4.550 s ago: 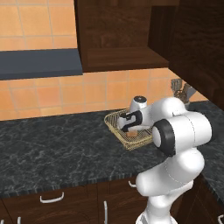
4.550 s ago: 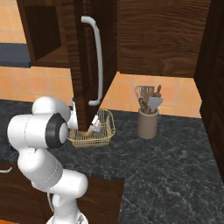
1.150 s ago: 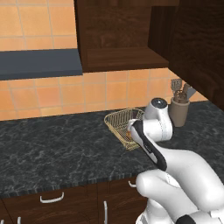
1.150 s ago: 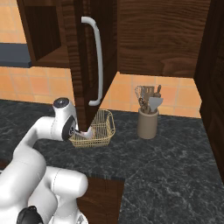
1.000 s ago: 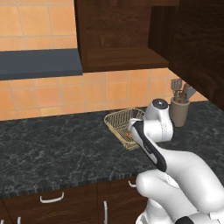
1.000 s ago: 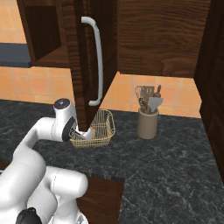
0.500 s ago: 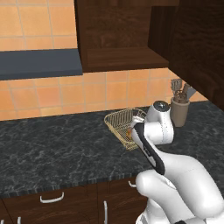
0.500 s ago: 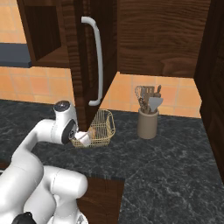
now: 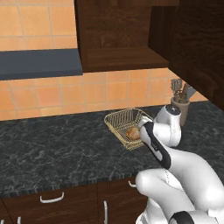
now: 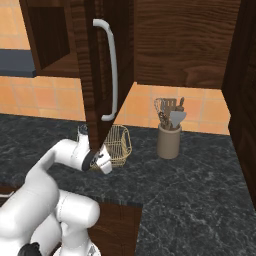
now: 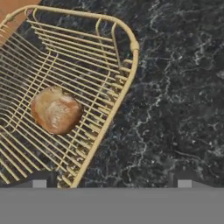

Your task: Open the cabinet, pick up the bread from the cabinet and place it in the basket. Then move the basket to the dining counter.

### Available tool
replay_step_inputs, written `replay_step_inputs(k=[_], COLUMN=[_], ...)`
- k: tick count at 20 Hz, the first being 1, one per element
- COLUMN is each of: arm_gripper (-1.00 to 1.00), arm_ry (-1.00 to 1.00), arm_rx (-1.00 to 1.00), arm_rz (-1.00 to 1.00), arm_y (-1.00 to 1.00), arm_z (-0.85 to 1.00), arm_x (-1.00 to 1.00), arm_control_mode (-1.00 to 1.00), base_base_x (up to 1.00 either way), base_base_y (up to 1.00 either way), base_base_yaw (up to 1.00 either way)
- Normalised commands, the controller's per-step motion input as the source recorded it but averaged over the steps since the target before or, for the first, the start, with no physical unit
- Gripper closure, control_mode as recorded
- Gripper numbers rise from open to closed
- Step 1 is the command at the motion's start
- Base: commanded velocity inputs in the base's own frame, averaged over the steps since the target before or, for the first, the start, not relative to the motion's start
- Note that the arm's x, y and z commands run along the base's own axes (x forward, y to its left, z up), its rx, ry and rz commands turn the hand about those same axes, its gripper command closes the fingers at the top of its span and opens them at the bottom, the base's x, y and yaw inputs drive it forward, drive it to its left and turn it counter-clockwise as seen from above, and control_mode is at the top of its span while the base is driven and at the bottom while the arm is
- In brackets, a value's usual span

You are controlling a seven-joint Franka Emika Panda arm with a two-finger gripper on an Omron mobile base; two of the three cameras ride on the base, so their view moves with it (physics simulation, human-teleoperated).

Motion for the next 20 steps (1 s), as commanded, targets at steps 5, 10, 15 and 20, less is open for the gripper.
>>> replay_step_inputs(k=[5,10,15,20], arm_gripper=[-1.00,-1.00,-1.00,-1.00], arm_ry=[0.00,0.00,0.00,0.00], arm_rx=[0.17,0.08,0.01,0.00], arm_rz=[0.00,0.00,0.00,0.00], arm_y=[0.13,0.23,0.11,-0.02], arm_z=[-0.27,-0.27,-0.51,-0.28], arm_x=[0.31,0.49,0.36,0.26], arm_control_mode=[-1.00,-1.00,-1.00,-1.00], base_base_x=[0.00,0.00,0.00,0.00], base_base_y=[0.00,0.00,0.00,0.00], base_base_yaw=[0.00,0.00,0.00,0.00])
